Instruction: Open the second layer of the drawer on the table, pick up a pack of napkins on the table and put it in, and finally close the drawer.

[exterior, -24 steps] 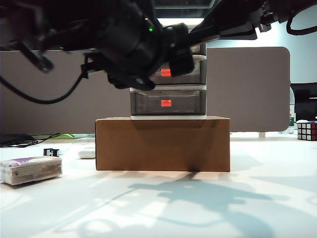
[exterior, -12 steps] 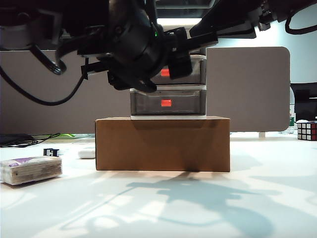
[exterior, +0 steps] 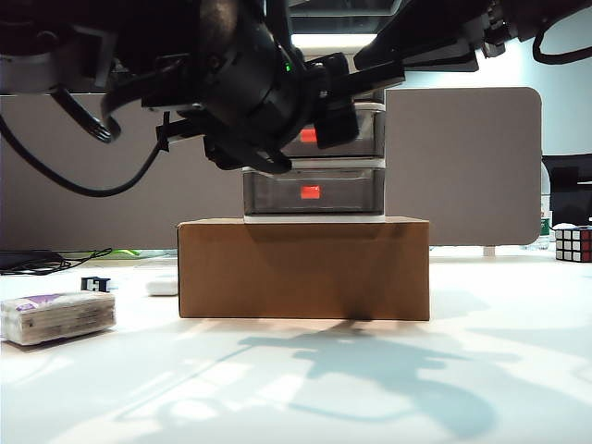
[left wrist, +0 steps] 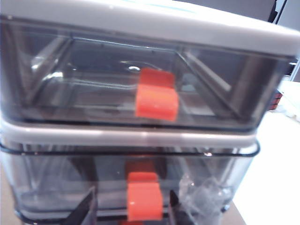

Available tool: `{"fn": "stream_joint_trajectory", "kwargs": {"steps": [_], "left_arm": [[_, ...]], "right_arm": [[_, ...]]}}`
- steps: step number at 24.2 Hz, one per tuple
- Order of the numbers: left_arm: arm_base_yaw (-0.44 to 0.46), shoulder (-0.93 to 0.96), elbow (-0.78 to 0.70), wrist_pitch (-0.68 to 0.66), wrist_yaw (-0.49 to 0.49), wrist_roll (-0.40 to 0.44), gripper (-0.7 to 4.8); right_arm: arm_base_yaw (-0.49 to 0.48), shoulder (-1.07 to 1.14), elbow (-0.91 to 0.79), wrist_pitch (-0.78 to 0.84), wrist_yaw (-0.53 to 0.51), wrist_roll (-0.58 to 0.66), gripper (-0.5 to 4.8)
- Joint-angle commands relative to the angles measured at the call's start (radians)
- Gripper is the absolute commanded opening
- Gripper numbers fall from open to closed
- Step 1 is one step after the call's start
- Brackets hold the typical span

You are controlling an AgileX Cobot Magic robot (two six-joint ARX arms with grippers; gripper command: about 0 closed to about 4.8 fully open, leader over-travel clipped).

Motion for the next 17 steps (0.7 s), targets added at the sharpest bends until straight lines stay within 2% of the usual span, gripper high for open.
{"fn": "stream_joint_trajectory", "kwargs": {"steps": [1,9,17], "left_arm": [[0.010,0.003,0.004,0.017,0.007,-0.003,1.84],[0.014,0.010,0.024,0.013,0.050,-0.003,1.83],[0.014,0.028,0.049,0.005,0.038,0.010,1.82]], "right_arm": [[0.000,-0.003,0.006,0.017,-0.002,-0.003,-0.05],[0.000,-0.003,0.006,0.018,-0.002,-0.003,-0.05],[0.000,-0.003,0.006,0.017,-0.002,-0.002,-0.05]]}}
